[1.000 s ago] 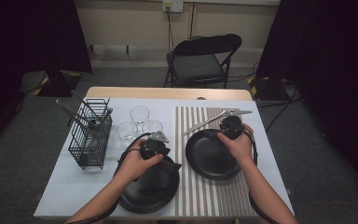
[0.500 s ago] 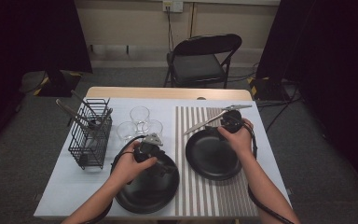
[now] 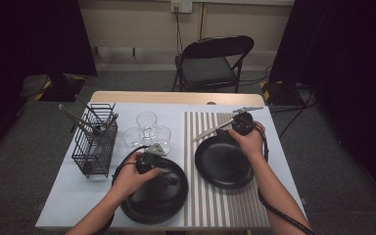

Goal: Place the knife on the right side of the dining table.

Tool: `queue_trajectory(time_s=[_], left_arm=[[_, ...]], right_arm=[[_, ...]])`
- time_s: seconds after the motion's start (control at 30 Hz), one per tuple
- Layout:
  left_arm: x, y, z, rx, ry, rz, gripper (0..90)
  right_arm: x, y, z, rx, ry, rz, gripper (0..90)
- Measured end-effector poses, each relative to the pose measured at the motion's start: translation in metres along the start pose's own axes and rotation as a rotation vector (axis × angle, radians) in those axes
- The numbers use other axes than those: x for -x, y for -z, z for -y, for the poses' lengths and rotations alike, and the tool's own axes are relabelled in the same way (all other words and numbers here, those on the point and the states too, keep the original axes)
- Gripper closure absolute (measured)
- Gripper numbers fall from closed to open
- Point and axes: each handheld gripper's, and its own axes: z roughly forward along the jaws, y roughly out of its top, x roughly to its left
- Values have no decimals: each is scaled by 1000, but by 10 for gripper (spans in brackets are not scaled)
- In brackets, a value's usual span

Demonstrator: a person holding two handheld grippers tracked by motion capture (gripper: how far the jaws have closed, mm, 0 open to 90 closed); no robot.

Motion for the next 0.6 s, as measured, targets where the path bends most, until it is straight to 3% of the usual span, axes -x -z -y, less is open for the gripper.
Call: queue_trajectory(time_s=[0.4,0.47,0.6], left_arm=[[-4,5,8,-8,14,-7,189],[-4,6,8,-21,6,-5,189],[-5,7,11,-12,12,-17,189]], right_arm=[[10,-13,-11,-12,4,12,193],[12,-15,-13,-15,-3,-4,195],[16,-18,-18,-19,19,16,199]])
